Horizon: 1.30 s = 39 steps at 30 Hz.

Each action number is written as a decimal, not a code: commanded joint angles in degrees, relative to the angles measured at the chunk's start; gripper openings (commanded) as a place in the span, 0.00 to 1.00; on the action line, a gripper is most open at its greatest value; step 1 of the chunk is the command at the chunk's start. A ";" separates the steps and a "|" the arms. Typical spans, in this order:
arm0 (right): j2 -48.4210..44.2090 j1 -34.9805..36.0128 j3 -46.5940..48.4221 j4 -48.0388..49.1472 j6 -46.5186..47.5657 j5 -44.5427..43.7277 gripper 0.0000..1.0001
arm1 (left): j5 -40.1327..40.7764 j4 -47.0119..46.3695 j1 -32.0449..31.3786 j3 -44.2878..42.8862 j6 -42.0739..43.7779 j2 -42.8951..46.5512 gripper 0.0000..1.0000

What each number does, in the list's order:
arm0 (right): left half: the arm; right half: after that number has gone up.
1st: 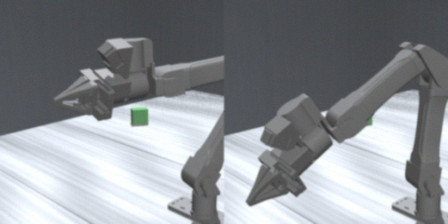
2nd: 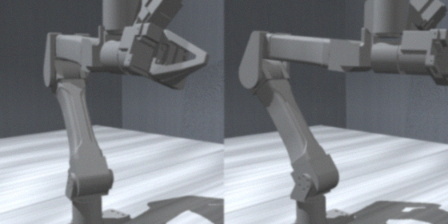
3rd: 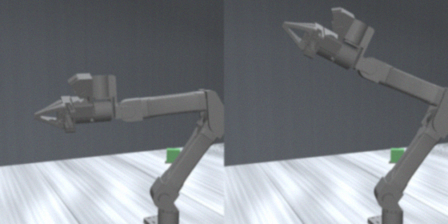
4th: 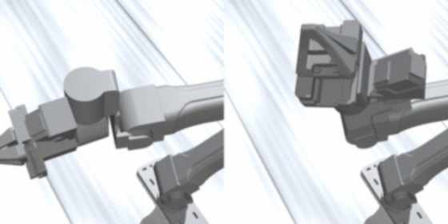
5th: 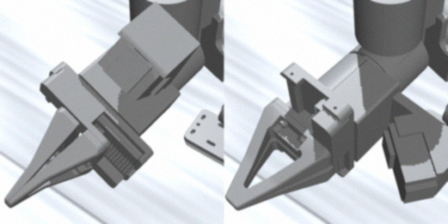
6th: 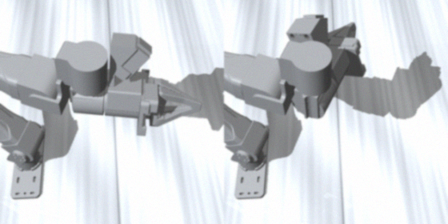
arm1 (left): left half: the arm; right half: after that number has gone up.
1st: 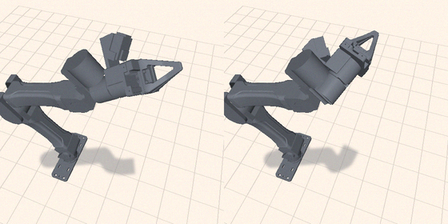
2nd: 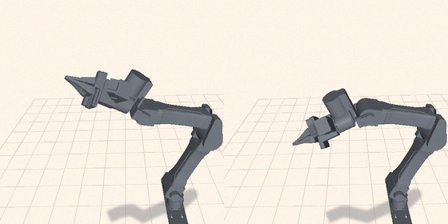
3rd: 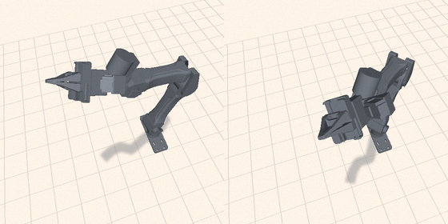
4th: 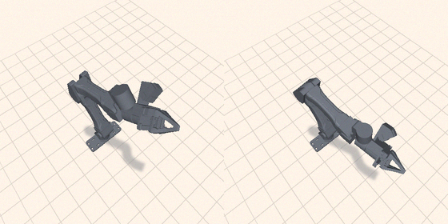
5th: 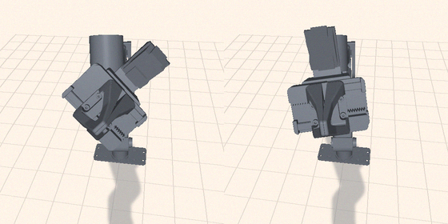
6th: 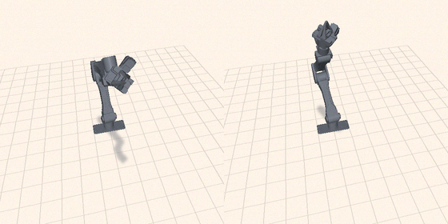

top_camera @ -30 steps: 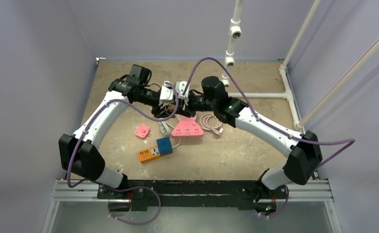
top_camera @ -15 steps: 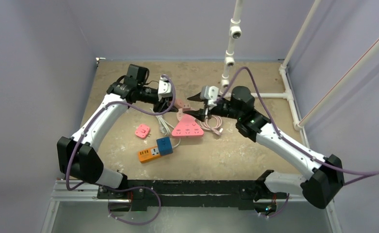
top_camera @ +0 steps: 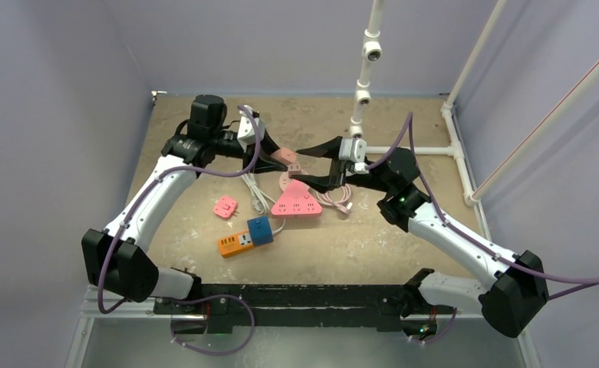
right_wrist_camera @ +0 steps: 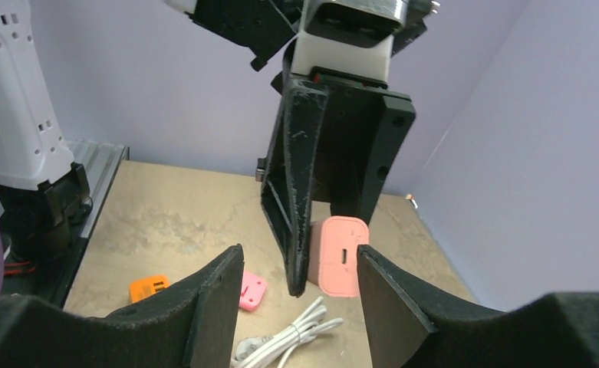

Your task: Insert the plug

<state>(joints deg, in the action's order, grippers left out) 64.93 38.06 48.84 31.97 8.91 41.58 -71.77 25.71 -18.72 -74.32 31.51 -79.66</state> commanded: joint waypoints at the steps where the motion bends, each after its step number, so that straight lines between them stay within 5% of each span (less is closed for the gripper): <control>1: 0.68 -1.14 -0.44 7.45 -5.36 -1.08 0.59 | -3.95 -1.76 0.15 0.52 1.28 2.93 0.00; 13: 5.51 -1.17 1.09 9.72 -7.55 0.84 0.59 | -3.30 -1.65 -0.92 0.18 4.96 3.97 0.00; 29: 6.98 -1.38 1.93 14.30 -11.88 3.63 0.40 | -0.86 4.15 -1.75 1.02 14.44 4.94 0.00; 35: 6.71 -1.38 2.01 16.15 -13.37 4.55 0.39 | -0.77 2.67 -1.89 1.02 12.87 4.52 0.00; 39: 8.55 -1.41 2.15 16.91 -14.22 6.21 0.28 | -0.74 -1.30 -2.02 1.15 8.20 4.63 0.00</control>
<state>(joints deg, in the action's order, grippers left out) 73.03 36.60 48.84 44.84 -3.38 44.95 -71.42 28.97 -20.38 -73.25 42.76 -75.79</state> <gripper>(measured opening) 0.335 0.302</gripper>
